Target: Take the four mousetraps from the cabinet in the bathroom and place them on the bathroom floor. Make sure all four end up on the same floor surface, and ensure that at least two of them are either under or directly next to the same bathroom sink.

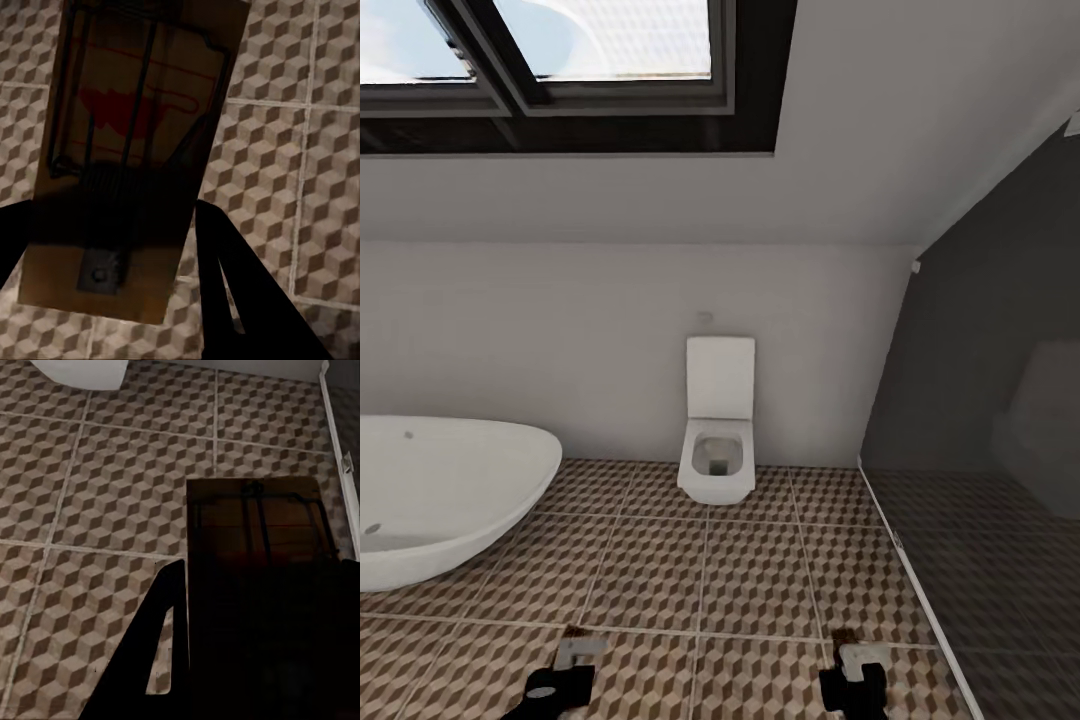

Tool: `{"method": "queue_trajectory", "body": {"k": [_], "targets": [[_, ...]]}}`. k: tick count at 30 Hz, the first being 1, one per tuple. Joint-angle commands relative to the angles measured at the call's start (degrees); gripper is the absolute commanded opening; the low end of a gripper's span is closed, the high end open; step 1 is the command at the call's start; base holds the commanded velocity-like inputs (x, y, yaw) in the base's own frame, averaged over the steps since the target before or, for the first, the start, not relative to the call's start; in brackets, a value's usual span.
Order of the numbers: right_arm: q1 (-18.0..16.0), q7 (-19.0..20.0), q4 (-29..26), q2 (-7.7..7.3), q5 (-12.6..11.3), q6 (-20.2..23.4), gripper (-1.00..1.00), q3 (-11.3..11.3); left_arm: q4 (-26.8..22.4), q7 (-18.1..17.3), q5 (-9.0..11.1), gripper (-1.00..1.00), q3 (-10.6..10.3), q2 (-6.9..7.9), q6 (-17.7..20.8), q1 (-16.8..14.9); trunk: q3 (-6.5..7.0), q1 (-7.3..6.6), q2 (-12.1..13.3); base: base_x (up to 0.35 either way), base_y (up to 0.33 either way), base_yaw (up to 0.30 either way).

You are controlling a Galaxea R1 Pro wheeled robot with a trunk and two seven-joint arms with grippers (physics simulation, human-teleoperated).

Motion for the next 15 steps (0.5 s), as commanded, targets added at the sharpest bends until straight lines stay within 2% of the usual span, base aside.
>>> {"method": "queue_trajectory", "body": {"k": [1,4,5,7,10,12,15], "targets": [[-0.07,-0.95,-4.51,-0.05,-0.53,3.50,-1.00,0.43,-4.83,0.29,0.40,-1.00,-0.34,1.02,2.98,-0.07,-0.15,0.03,-0.12,0.000,0.000,0.000],[-0.27,-3.48,-17.05,0.04,1.82,14.59,-1.00,0.43,-14.48,0.44,0.40,-1.00,0.02,3.00,9.40,-0.16,-0.15,0.03,-0.12,0.000,0.000,0.000],[-1.13,-4.73,-21.46,0.48,3.33,19.92,-1.00,0.39,-16.92,0.45,0.40,-1.00,1.58,3.36,12.30,-0.28,-0.15,0.03,-0.12,0.000,0.000,0.000],[-4.73,-6.15,-24.14,2.04,4.89,26.49,-1.00,0.36,-18.83,0.35,0.38,-1.00,5.43,3.43,16.09,-0.59,-0.15,0.03,-0.12,0.000,0.000,0.000],[-10.14,-7.37,-23.31,3.73,5.70,33.31,-1.00,0.30,-21.38,0.33,0.34,-1.00,9.23,3.44,20.26,-1.36,-0.15,0.03,-0.12,0.000,0.000,0.000],[-13.05,-7.72,-21.82,4.35,5.90,35.57,-1.00,0.28,-23.07,0.44,0.32,-1.00,10.21,3.44,22.52,-1.76,-0.15,0.03,-0.12,0.000,0.000,0.000],[-17.83,-7.97,-16.44,5.40,5.97,37.11,-1.00,0.26,-24.93,0.64,0.18,-1.00,10.91,3.18,26.54,-2.44,-0.15,0.03,-0.12,0.000,0.000,0.000]]}}
